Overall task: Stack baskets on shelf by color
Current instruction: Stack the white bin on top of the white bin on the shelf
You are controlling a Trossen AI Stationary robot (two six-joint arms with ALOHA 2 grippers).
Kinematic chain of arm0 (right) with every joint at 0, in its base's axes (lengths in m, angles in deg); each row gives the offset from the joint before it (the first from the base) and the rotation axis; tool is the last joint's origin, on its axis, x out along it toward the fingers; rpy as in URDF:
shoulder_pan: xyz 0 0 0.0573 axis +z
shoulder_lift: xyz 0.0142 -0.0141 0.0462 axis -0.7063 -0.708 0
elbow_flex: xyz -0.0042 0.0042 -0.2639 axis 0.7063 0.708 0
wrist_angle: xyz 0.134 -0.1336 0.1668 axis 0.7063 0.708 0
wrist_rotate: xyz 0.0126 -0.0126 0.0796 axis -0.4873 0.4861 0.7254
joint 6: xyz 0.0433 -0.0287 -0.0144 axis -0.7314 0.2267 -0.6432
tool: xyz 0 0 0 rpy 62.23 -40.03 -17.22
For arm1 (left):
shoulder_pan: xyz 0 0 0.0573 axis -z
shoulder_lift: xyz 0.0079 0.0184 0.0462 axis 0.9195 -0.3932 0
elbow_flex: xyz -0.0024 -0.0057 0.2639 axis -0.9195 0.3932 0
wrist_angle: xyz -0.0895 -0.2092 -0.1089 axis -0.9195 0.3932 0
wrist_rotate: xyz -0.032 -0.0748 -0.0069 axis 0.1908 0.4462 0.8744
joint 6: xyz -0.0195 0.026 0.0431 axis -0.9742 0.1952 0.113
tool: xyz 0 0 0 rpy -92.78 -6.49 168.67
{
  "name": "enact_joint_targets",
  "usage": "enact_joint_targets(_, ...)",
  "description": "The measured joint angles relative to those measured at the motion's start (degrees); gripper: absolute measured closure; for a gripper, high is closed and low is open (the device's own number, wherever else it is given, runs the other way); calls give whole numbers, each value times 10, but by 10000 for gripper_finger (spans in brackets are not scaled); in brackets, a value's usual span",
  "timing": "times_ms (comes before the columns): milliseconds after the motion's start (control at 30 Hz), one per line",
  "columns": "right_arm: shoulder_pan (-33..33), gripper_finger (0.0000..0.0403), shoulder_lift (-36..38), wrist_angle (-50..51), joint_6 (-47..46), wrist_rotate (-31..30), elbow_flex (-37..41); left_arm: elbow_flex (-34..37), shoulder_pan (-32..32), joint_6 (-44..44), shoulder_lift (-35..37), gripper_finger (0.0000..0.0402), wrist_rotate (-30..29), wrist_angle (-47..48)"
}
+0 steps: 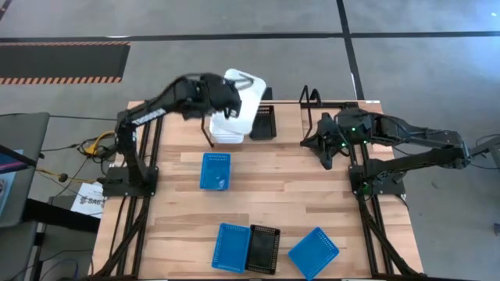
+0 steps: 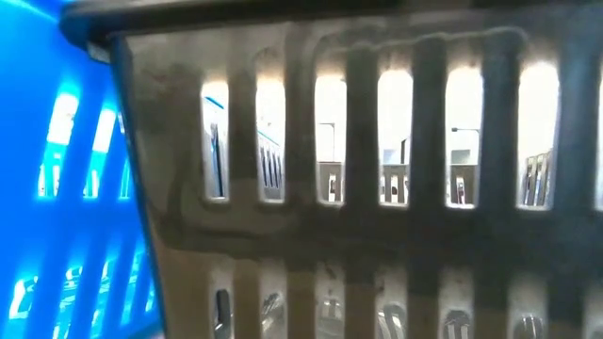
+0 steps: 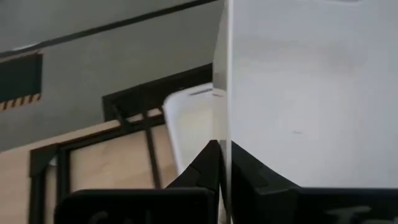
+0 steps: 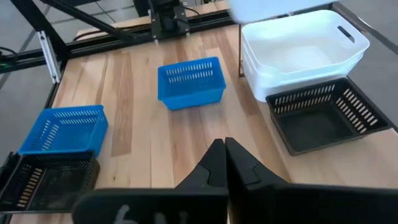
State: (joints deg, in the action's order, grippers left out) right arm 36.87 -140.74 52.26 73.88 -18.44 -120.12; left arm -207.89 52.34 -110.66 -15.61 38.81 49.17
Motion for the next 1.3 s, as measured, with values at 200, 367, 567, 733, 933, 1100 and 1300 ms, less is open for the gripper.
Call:
enact_joint_targets(200,0,401,0,1,0,-16,0,0,-85,48,0,401,59,0)
enact_joint_targets(367,0,401,0,1,0,-42,0,0,-133,66,-7,401,95,0)
enact_joint_targets(567,0,401,0,1,0,-55,0,1,-153,94,-27,401,119,-16)
enact_joint_targets(733,0,401,0,0,0,-59,0,1,-158,118,-50,401,125,-21)
enact_joint_targets(933,0,401,0,0,-4,-59,0,1,-176,145,-75,401,135,-21)
enact_joint_targets(1100,0,401,0,0,-5,-59,0,12,-195,149,-75,401,150,-32)
enact_joint_targets(1300,0,401,0,0,-5,-60,0,12,-200,141,-75,401,161,-46)
